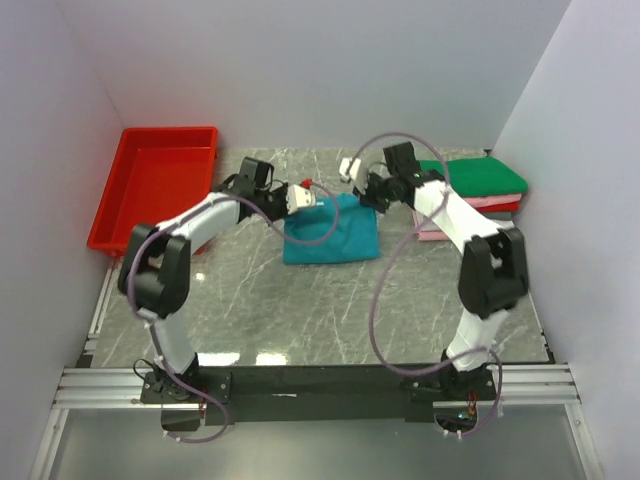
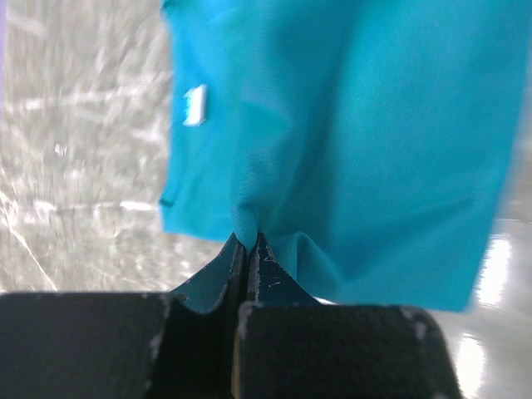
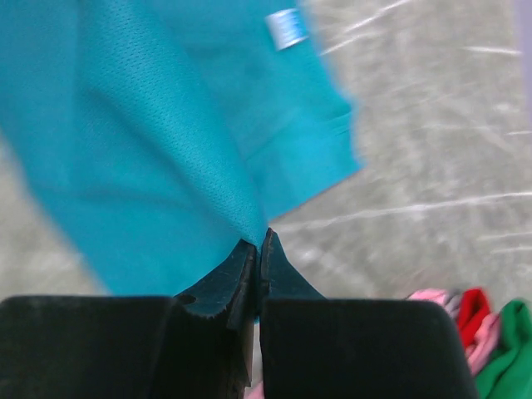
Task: Fold and stack the t-shirts
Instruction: Fold the tshirt
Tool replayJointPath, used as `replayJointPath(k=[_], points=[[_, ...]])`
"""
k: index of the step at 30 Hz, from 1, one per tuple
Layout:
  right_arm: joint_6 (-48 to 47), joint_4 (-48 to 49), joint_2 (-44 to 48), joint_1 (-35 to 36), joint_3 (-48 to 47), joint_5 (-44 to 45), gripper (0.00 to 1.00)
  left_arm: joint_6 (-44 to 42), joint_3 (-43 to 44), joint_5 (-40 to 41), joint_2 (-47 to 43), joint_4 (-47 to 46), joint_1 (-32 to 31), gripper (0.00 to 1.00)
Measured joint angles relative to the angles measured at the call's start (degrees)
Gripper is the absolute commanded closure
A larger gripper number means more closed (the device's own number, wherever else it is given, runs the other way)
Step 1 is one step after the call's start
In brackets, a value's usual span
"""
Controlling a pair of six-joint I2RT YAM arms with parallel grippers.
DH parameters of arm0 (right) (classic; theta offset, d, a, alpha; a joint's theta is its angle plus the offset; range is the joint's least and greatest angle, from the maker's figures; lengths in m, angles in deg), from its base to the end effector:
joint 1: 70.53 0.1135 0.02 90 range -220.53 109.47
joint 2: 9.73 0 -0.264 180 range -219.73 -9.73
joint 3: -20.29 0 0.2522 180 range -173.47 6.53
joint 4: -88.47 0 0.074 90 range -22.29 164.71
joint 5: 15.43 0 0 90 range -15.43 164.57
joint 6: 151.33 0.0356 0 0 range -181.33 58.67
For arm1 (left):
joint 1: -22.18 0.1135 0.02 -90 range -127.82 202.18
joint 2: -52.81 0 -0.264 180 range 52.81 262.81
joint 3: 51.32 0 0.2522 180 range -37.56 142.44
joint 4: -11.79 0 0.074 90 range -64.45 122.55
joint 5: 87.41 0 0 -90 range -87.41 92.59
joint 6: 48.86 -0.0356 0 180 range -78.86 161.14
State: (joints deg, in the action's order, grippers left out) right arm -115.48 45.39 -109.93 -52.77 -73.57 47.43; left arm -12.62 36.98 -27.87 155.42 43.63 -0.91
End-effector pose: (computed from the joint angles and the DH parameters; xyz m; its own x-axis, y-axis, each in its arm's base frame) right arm 0.3628 0.1333 0.2652 0.0255 -0.7492 -0.6618 -0.9108 0.2555 -0.3244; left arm 0.3559 -0.1713 0.2333 0.1410 0.6956 -0.7044 0.9259 0.1592 0.3426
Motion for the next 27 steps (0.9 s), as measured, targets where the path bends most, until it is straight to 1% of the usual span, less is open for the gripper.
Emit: replayJointPath(k=[4,7,10,14,18,19,20,21,23,24,26,27], points=[[5.14,3.26,-12.11,-0.39,-11.8,3.41,1.0,0.04,7.3,-0.44,10.08,-1.09,4.0,1.0],[8.04,4.35,-19.5,-0.46,-18.21,5.86,1.0,0.87,11.19,0.24,16.7,-2.01,5.75,1.0],[10.03,4.81,-25.07,-0.44,-22.16,8.17,1.0,1.57,15.39,1.2,22.08,-2.91,6.03,1.0],[11.37,4.76,-27.69,-0.57,-23.76,10.6,1.0,2.43,19.17,2.08,24.85,-4.33,5.86,1.0],[12.61,5.77,-27.69,-0.81,-24.17,11.91,1.0,3.1,19.37,2.51,24.9,-7.37,5.86,1.0],[12.87,6.03,-27.69,-0.83,-24.17,12.37,0.97,3.52,19.37,2.78,24.92,-7.74,5.86,0.99],[13.35,6.21,-27.69,-0.87,-24.17,12.68,0.81,3.96,19.37,3.02,24.92,-8.22,5.86,0.95],[13.94,6.34,-27.69,-0.87,-24.17,13.0,0.67,4.22,19.37,3.28,24.92,-8.7,5.86,0.75],[15.98,7.23,-27.69,-0.87,-24.17,14.84,0.44,6.64,19.37,5.25,24.92,-10.75,5.77,0.58],[17.81,8.26,-27.69,-0.87,-24.17,17.0,0.42,8.35,19.37,7.1,24.92,-12.15,5.75,0.37],[21.79,10.25,-27.69,-0.92,-24.39,21.57,0.4,15.45,19.41,13.44,24.92,-16.52,5.66,0.16],[24.13,10.6,-27.78,-1.01,-25.03,23.69,0.39,19.52,19.96,17.05,24.92,-17.64,5.66,0.1]])
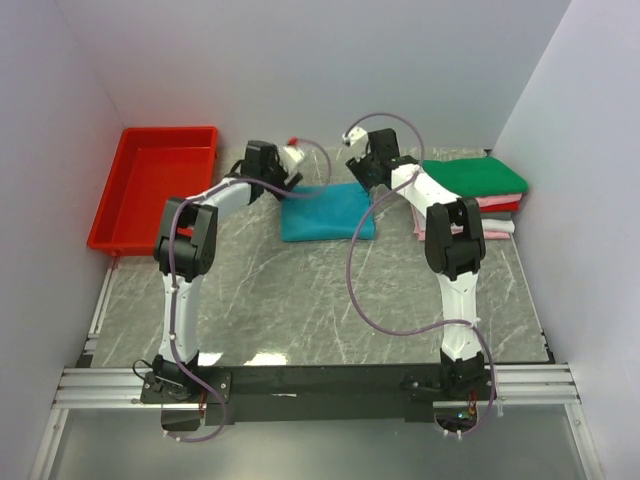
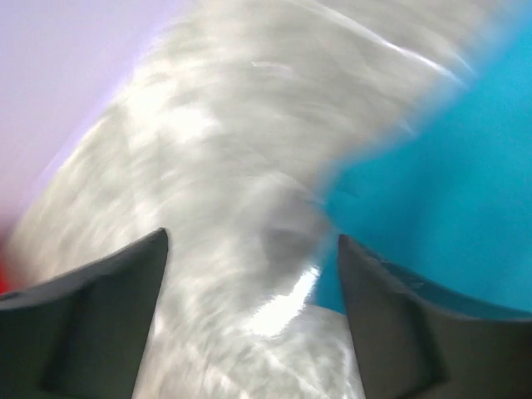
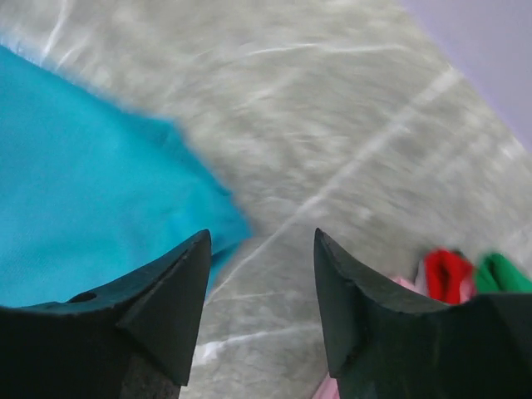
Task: Fold and stack the t-shirts
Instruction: Fold the tshirt, then neatly place the folded tshirt to the corner
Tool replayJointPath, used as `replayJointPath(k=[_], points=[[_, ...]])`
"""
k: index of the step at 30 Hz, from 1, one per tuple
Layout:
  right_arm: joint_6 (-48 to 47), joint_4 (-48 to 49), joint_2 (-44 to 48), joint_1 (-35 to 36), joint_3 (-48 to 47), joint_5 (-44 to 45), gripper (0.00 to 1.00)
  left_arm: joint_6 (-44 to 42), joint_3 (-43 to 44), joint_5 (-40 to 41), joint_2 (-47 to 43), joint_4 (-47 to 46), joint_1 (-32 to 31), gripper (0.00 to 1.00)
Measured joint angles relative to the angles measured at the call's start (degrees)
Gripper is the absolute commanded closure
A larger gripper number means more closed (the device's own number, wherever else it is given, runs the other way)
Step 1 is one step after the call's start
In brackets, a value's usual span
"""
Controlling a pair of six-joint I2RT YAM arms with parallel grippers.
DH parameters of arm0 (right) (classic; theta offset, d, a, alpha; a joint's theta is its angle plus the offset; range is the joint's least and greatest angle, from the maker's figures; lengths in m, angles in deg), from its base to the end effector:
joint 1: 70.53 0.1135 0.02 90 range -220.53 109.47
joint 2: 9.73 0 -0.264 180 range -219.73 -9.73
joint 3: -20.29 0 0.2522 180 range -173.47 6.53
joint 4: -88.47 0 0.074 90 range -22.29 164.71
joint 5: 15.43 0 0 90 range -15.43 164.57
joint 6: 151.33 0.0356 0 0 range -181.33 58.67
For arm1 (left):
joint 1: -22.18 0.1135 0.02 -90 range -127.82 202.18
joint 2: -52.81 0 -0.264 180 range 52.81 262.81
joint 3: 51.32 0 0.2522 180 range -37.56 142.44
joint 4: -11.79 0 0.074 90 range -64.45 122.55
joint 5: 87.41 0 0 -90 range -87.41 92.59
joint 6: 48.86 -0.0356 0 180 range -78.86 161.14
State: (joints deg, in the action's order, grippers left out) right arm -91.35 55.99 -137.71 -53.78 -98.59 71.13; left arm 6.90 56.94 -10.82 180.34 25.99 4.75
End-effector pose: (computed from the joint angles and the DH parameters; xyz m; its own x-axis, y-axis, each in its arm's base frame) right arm 0.4910 0.1500 0.2090 -0.3848 -0.6373 -0.6676 -0.6042 0.7207 -0.3398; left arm 0.4836 -0.1605 0.1797 -0.1672 0.6261 -0.7616 0.6895 0.6264 0.3636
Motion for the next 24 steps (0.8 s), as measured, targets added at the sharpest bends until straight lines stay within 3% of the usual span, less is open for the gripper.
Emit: replayJointPath(k=[2,3,4,7,12,17,24], points=[[4.96,0.02,0.0,-0.44,-1.84,2.43,0.38,10.64,3.45,7.91,0.0,0.52,0.44,0.09],[7.32,-0.5,0.0,-0.87,-3.06,2.4,0.38,14.91,5.46,9.97,-0.13,1.38,0.9,0.02],[9.38,-1.14,0.0,-1.42,-4.11,1.18,0.38,19.71,7.67,11.06,-0.5,1.99,1.64,0.01],[15.98,-4.11,1.16,-4.61,-5.29,-8.2,0.33,32.54,8.98,9.29,-5.27,3.78,5.03,0.01],[24.94,-8.22,3.8,-8.74,0.33,-21.92,0.21,49.24,0.57,-0.46,-19.47,5.29,12.41,0.04],[33.68,-12.26,2.84,-7.85,4.15,-27.26,0.19,55.67,-10.03,-9.33,-28.11,7.93,13.62,0.01],[40.92,-11.93,1.92,-5.22,8.74,-21.99,0.18,54.97,-31.78,-14.25,-39.78,15.69,11.85,0.01]])
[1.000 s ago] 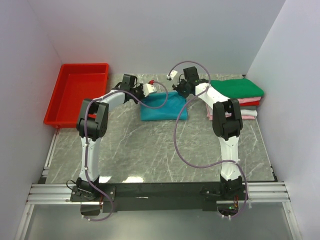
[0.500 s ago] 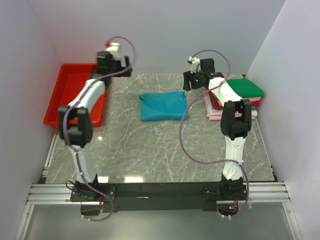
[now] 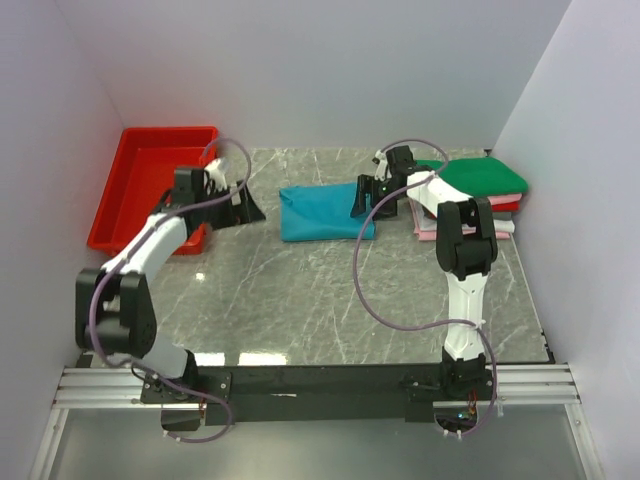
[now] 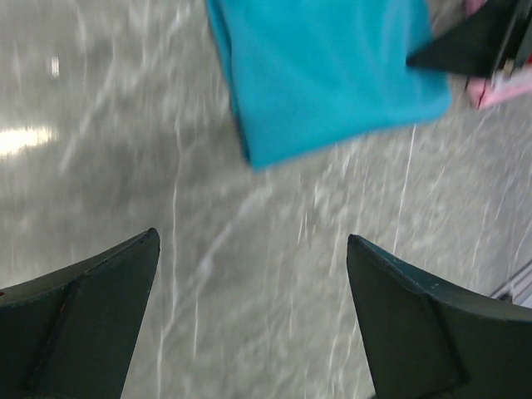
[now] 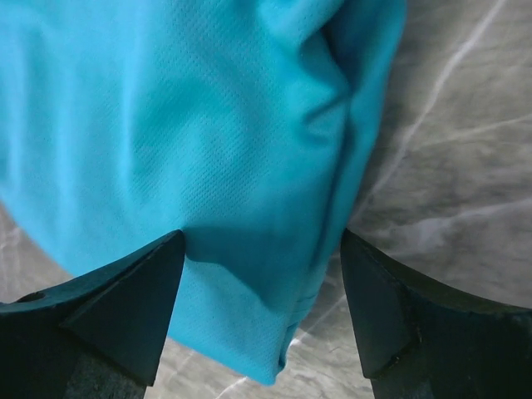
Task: Fold and stack the t-shirts
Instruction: Neatly place the folded tshirt to the corner
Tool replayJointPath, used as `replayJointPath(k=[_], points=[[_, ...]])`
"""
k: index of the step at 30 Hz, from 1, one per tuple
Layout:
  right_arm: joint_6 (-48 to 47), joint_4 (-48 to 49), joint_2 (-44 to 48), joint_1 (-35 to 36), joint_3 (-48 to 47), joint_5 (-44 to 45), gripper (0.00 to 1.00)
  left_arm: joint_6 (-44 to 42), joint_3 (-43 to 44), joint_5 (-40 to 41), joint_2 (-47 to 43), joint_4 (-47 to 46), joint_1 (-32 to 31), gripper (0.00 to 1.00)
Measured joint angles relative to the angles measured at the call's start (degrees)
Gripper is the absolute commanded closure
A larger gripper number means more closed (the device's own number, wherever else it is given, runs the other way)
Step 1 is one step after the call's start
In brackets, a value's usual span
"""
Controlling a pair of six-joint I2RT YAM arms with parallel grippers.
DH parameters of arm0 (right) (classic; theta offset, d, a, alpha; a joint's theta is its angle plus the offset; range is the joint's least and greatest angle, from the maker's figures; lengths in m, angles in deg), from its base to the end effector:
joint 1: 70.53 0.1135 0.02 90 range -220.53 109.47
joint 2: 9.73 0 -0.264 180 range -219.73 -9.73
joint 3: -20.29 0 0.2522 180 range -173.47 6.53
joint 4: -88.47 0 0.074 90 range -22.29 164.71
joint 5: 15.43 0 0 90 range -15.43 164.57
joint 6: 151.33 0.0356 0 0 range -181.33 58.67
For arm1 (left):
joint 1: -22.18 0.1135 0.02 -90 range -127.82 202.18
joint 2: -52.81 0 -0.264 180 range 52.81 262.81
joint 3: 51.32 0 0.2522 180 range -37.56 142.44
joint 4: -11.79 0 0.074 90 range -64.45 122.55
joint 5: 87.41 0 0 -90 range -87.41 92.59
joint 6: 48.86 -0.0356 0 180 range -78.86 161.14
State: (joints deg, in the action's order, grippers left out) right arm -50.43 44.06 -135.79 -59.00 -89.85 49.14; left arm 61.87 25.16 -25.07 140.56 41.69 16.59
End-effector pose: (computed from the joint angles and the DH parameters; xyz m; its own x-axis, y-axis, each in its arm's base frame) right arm 0.4579 0.1090 0.1655 -0.9095 -0.0112 -0.4155 -0.2208 0.8600 0.4600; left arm 0.3332 -0.0492 0.2585 -0.7664 -0.2400 -0.5959 0.1741 0.8153 -0.5523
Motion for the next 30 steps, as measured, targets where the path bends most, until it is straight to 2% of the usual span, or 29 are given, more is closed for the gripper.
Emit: replayJointPath(k=[4,6,7,8,10,12,13,18,25,30], points=[[0.61,0.26,-0.04,1.33,-0.22,2.82,0.2,-2.05,-6.1,0.74,-8.55,2.38,0.2,0.01],[0.63,-0.44,-0.79,2.21,-1.49,3.82,0.3,-2.86,-8.35,1.01,-12.83,2.1,0.2,0.01],[0.63,-0.72,-1.42,2.64,-2.34,4.0,0.37,-3.13,-9.22,1.09,-14.47,1.99,0.2,0.01],[0.61,-1.03,-1.92,2.93,-3.04,4.0,0.54,-3.41,-10.08,1.2,-15.98,1.88,0.2,0.0],[0.42,-1.92,-3.61,3.28,-4.68,3.32,0.69,-4.04,-11.26,1.86,-17.97,1.9,0.2,0.01],[0.24,-3.17,-5.33,3.34,-6.62,1.88,0.97,-4.57,-11.63,2.27,-18.62,1.86,0.2,0.01],[0.17,-3.69,-6.01,3.34,-7.43,0.85,1.0,-4.72,-11.72,2.49,-18.8,1.84,0.2,0.01],[-2.36,-8.17,-7.69,3.17,-12.09,1.6,1.0,-5.03,-12.15,2.56,-20.0,1.77,0.2,0.01],[-15.58,-16.15,-6.97,3.89,-22.97,16.94,1.0,-5.05,-12.83,2.69,-23.52,1.7,0.2,0.01],[-22.86,-17.57,-2.49,4.26,-23.34,27.91,1.0,-5.05,-12.85,2.69,-24.96,1.68,0.2,0.01]])
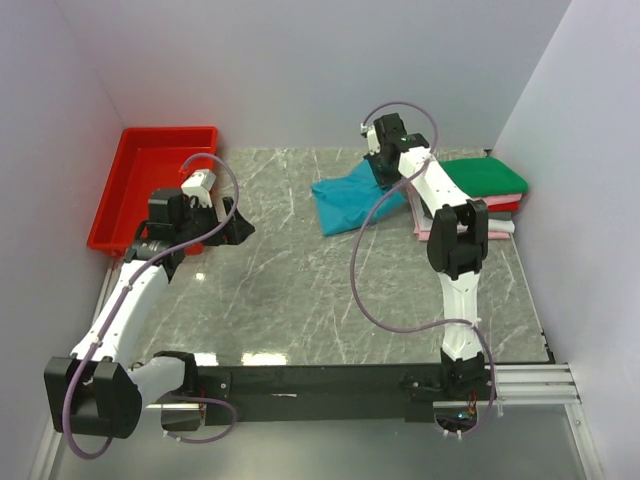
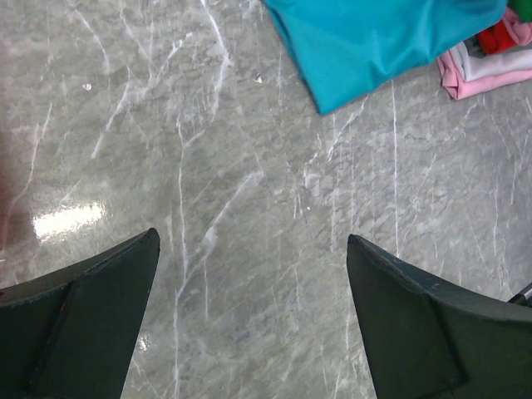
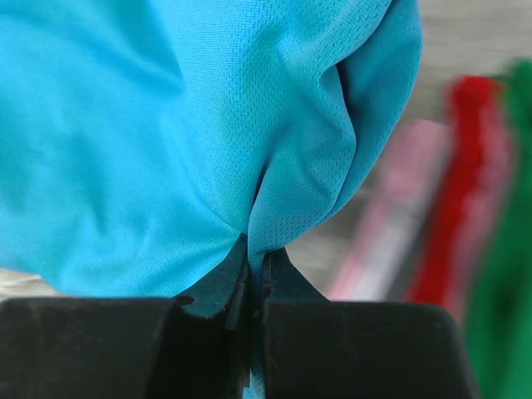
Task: Fold and stack the t-shirts
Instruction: Neatly place the folded tshirt to the corner
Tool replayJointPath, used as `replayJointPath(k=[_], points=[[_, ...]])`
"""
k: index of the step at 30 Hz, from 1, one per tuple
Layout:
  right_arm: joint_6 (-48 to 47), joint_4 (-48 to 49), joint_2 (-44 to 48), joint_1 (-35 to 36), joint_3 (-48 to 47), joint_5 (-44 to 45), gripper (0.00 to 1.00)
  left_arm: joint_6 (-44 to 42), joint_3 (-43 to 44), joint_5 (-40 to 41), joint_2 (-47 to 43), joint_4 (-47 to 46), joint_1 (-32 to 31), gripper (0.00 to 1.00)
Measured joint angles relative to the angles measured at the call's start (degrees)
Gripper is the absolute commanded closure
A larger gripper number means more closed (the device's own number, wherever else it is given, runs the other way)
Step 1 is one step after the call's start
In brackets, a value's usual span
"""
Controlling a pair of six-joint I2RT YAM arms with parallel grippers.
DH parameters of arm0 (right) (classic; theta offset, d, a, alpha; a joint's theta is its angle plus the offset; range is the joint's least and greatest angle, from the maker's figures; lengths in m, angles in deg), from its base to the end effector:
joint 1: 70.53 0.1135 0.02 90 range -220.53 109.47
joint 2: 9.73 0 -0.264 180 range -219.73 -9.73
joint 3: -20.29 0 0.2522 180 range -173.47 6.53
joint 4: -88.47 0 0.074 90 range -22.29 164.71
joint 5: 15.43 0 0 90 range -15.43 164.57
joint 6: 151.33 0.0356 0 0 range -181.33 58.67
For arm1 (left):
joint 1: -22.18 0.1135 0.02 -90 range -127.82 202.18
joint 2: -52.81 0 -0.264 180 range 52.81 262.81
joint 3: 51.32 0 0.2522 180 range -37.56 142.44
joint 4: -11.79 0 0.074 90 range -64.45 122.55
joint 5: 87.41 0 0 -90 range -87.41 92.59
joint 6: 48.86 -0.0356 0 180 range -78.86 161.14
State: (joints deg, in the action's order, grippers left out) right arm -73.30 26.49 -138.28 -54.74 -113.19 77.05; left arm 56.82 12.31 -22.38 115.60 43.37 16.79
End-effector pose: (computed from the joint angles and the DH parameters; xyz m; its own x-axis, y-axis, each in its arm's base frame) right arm 0.4771 0.1333 0.2497 -0.7382 -0.4241 -0.5245 -0.4113 0.8994 -0.1483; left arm 0.2403 -0.0378 0.2977 -0.6106 -0.1885 -0.7692 0.2922 0.8491 -0.4400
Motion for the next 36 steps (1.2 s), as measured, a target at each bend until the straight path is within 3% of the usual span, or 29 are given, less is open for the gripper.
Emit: replayJointPath(k=[15,36], points=[[-11.93,1.77,7.72,1.11,0.04,19.08,1.0,-0.17,-0.04,-0.11,-2.19,-0.39,0.0,0.01],[-16.87,4.79,19.1,1.16,0.63,26.38,1.0,-0.17,-0.04,-0.28,-2.32,-0.42,0.0,0.01]])
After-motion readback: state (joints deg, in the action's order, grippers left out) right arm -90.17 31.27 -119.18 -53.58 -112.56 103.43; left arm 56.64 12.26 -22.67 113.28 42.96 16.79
